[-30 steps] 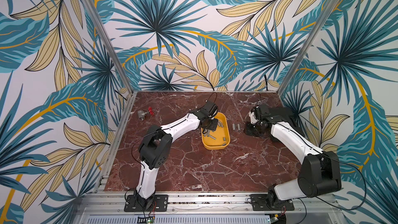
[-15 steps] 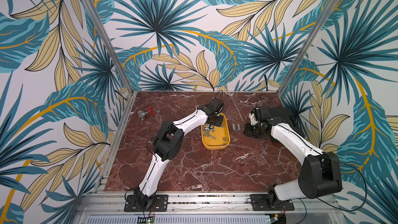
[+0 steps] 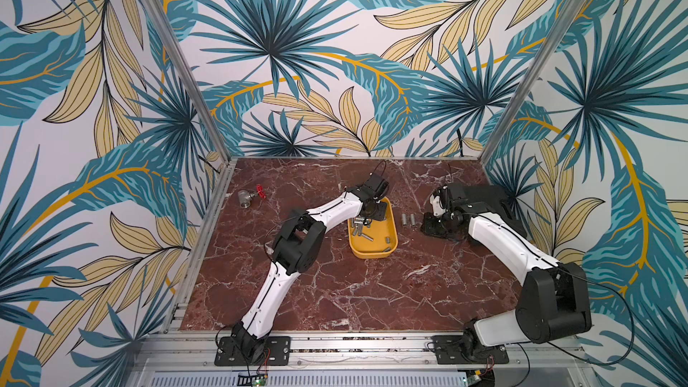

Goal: Take out the socket from the storage box
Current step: Pick up the socket head from the storage box.

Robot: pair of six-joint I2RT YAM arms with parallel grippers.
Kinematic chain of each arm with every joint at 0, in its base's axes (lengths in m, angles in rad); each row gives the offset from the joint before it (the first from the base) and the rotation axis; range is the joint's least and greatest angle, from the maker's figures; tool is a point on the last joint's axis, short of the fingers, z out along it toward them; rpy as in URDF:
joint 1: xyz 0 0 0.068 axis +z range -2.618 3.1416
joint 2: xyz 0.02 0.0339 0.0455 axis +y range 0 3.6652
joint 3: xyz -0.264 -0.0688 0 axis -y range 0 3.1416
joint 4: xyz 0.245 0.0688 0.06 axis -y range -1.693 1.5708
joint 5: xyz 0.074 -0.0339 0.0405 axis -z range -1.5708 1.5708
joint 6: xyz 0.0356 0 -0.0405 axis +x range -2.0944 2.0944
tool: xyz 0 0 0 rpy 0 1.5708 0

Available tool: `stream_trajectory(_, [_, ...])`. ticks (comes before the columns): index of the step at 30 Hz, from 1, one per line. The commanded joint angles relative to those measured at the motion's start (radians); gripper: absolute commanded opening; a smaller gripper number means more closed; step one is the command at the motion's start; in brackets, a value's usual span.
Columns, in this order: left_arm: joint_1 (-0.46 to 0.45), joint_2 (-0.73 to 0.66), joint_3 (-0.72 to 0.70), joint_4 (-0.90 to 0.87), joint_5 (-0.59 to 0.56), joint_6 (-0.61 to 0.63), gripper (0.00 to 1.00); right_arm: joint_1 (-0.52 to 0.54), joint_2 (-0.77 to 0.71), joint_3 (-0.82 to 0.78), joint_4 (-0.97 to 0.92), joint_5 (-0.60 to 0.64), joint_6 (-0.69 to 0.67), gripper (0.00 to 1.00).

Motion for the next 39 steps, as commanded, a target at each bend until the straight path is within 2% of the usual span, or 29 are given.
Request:
stream_trajectory(1, [-0.005, 0.007, 0.052, 0.035, -0.015, -0.007, 0.42, 0.002, -0.01, -0.024, 0.008, -0.013, 0.012, 0.3])
stream_trajectory(7, [-0.005, 0.056, 0.055, 0.03, -0.045, -0.003, 0.41, 0.003, 0.005, -0.024, 0.017, -0.018, 0.015, 0.31])
stream_trajectory(15, [-0.004, 0.063, 0.05, -0.025, -0.108, 0.033, 0.35, 0.003, 0.018, -0.021, 0.021, -0.024, 0.014, 0.31])
stream_trajectory(20, [-0.005, 0.051, 0.044, -0.085, -0.124, 0.041, 0.31, 0.002, 0.019, -0.021, 0.022, -0.027, 0.015, 0.3])
stream_trajectory(33, [-0.005, 0.023, -0.042, -0.08, -0.128, 0.04, 0.19, 0.003, 0.019, -0.025, 0.024, -0.031, 0.018, 0.31])
stream_trajectory(39, [-0.005, -0.04, -0.08, -0.065, -0.127, 0.036, 0.13, 0.003, 0.016, -0.026, 0.022, -0.032, 0.02, 0.3])
